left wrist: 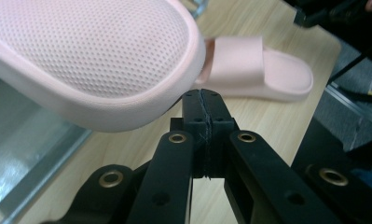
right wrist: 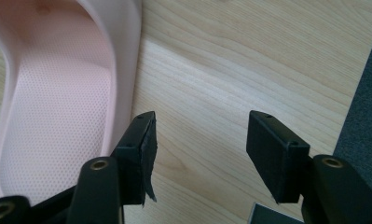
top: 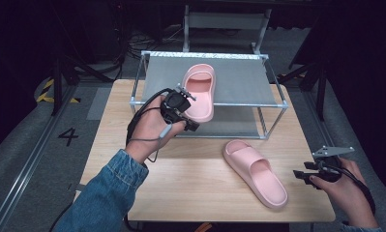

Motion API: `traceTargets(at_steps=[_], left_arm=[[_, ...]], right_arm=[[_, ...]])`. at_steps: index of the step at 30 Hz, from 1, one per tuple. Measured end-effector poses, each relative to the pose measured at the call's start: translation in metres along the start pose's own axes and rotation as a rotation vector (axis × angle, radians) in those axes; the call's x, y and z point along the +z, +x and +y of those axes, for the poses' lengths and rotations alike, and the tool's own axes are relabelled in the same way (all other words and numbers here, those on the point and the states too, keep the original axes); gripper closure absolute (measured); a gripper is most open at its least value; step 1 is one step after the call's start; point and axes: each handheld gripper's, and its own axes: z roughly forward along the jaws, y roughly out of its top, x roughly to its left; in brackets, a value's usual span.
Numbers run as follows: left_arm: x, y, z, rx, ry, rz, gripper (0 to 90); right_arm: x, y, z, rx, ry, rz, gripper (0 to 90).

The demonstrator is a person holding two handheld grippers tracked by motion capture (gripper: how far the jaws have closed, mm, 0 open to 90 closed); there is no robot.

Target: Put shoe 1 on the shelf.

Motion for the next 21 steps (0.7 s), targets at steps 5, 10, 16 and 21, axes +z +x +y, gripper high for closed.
traceTargets(at_steps=[5, 10, 16, 21], left_arm=[[0.012, 0.007, 0.010, 0.014, -0.035, 0.067, 87.9], [0.034, 0.025, 0.020, -0.017, -0.132, 0.098, 80.2], [0.045, 0.032, 0.028, -0.035, -0.175, 0.110, 65.0], [0.047, 0.040, 0.029, -0.060, -0.203, 0.126, 49.2]], right_arm=[[0.002, 0.001, 0.001, -0.008, 0.007, 0.004, 44.0], [0.003, 0.005, 0.002, -0.021, 0.011, 0.005, 43.8], [0.006, 0.005, 0.002, -0.031, 0.022, 0.013, 43.7], [0.008, 0.008, 0.003, -0.045, 0.020, 0.010, 43.4]])
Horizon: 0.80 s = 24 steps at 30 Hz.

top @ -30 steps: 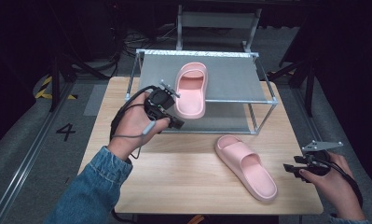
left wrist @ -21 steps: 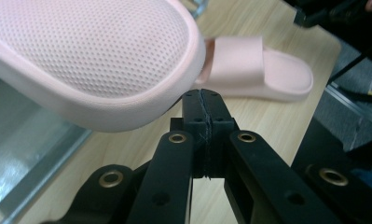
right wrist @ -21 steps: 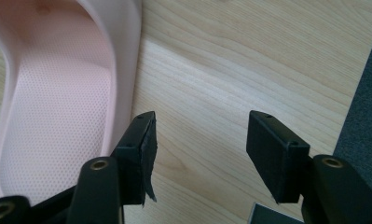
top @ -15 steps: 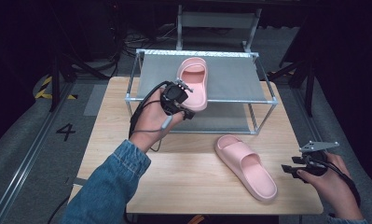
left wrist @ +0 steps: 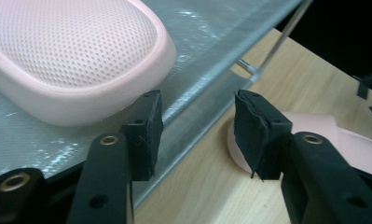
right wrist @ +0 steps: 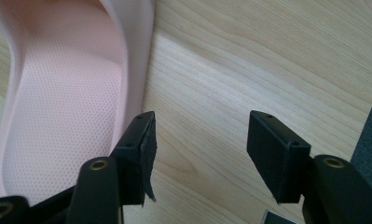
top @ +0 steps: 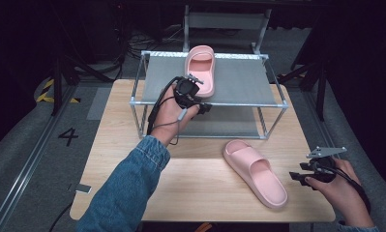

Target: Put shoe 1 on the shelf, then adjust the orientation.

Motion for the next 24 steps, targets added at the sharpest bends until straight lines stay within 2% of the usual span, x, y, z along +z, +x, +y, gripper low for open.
traceTargets(at_steps=[1, 2, 4, 6, 9, 15, 24], left_arm=[[0.000, 0.002, 0.000, 0.000, -0.041, 0.008, 49.2], [-0.001, 0.004, 0.000, -0.004, -0.050, 0.006, 44.7], [-0.001, 0.004, 0.001, -0.011, -0.056, 0.004, 42.8], [-0.002, 0.002, 0.000, 0.000, -0.043, 0.017, 41.5], [-0.004, 0.001, -0.001, -0.001, -0.045, 0.007, 39.8], [-0.016, -0.007, -0.005, 0.044, -0.025, 0.004, 37.3], [-0.037, -0.014, -0.023, 0.081, 0.003, 0.013, 35.8]], right_arm=[[0.000, 0.000, 0.000, 0.000, 0.000, 0.000, 43.4], [0.000, 0.000, 0.001, -0.004, 0.007, 0.006, 43.3], [0.000, 0.001, 0.001, -0.007, 0.006, 0.008, 42.9], [0.000, 0.001, 0.001, -0.008, 0.006, 0.007, 42.9], [0.000, 0.001, 0.001, -0.007, 0.006, 0.006, 42.9], [-0.001, 0.002, 0.001, -0.010, 0.005, 0.003, 42.9], [-0.002, 0.011, 0.006, -0.031, 0.000, 0.010, 42.9]])
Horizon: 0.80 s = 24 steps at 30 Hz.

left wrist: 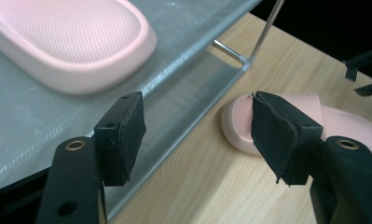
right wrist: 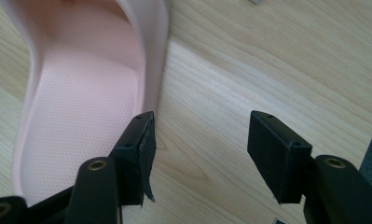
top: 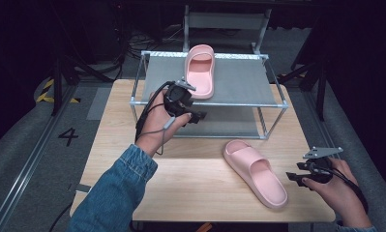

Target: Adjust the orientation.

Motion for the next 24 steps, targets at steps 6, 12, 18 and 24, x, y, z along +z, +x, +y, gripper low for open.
traceTargets(at_steps=[6, 12, 18, 24], left_arm=[[-0.006, -0.003, -0.016, 0.049, 0.038, 0.027, 35.4], [-0.012, -0.005, -0.038, 0.053, 0.080, 0.008, 34.3], [-0.006, -0.001, -0.065, 0.034, 0.120, 0.008, 32.5], [0.000, 0.004, -0.091, 0.019, 0.157, -0.004, 31.3]], right_arm=[[-0.006, 0.015, 0.008, -0.019, -0.035, 0.059, 42.5], [-0.006, 0.028, 0.016, -0.053, -0.031, 0.069, 42.4], [0.002, 0.041, 0.026, -0.066, -0.027, 0.121, 42.6], [0.014, 0.061, 0.039, -0.089, 0.005, 0.143, 43.1]])
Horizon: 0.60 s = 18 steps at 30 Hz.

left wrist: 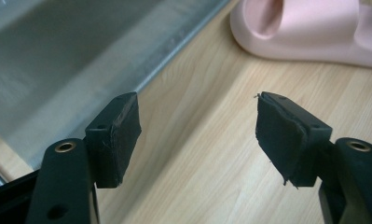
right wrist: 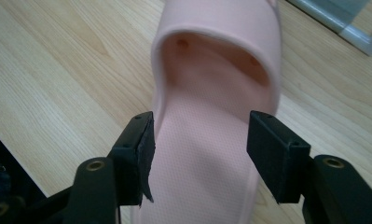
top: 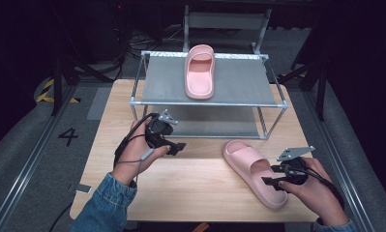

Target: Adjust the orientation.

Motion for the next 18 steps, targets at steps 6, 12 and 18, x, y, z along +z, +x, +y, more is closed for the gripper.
traceTargets(at_steps=[6, 12, 18], left_arm=[[0.007, 0.014, -0.017, -0.017, 0.019, -0.053, 30.3], [0.006, 0.035, -0.026, -0.036, 0.047, -0.035, 29.4], [0.003, 0.041, -0.033, -0.062, 0.047, -0.062, 27.2]], right_arm=[[0.009, 0.010, 0.009, 0.014, 0.025, 0.011, 43.9], [0.014, 0.020, 0.015, 0.048, 0.050, -0.012, 45.2], [0.024, 0.029, 0.023, 0.046, 0.050, -0.031, 51.7]])
